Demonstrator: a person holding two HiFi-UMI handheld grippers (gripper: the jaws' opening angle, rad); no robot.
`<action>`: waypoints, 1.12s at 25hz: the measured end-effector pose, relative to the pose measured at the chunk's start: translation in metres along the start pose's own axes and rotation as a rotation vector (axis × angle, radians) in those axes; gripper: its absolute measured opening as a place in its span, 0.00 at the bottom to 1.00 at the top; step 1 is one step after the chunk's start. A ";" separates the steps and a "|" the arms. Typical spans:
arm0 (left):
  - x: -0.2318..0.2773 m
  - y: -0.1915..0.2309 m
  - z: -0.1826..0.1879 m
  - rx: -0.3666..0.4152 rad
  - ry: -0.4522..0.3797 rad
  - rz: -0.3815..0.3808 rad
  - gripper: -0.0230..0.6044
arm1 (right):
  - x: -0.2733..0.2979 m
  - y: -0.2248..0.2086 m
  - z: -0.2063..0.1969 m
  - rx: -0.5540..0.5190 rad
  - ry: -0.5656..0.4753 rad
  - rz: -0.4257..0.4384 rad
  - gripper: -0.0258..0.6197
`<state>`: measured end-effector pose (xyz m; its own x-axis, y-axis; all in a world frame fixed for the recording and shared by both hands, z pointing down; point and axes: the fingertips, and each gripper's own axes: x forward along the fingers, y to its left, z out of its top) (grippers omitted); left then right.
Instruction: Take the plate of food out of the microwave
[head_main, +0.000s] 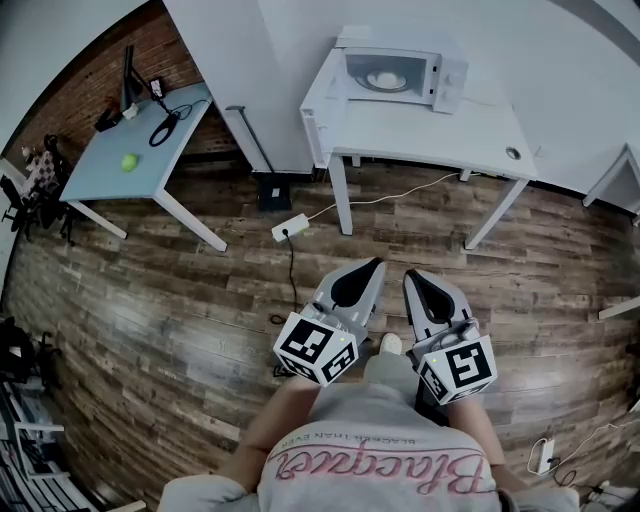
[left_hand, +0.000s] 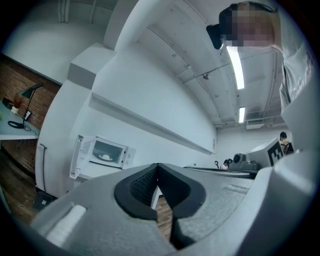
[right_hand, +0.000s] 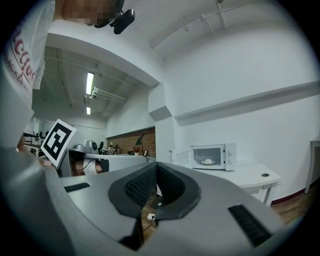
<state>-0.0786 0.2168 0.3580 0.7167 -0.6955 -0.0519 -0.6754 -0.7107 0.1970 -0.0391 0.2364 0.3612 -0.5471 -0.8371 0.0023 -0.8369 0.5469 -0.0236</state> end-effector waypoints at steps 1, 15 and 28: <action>0.005 0.002 0.001 0.003 -0.001 0.001 0.04 | 0.003 -0.004 0.001 -0.001 -0.001 0.002 0.06; 0.082 0.017 0.012 0.020 -0.011 -0.025 0.04 | 0.036 -0.066 0.013 -0.027 -0.004 0.010 0.06; 0.159 0.035 0.014 0.012 -0.021 -0.014 0.04 | 0.072 -0.137 0.013 -0.043 0.022 0.031 0.06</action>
<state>0.0093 0.0794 0.3432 0.7224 -0.6874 -0.0752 -0.6675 -0.7216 0.1838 0.0366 0.1013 0.3516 -0.5726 -0.8195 0.0240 -0.8193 0.5730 0.0194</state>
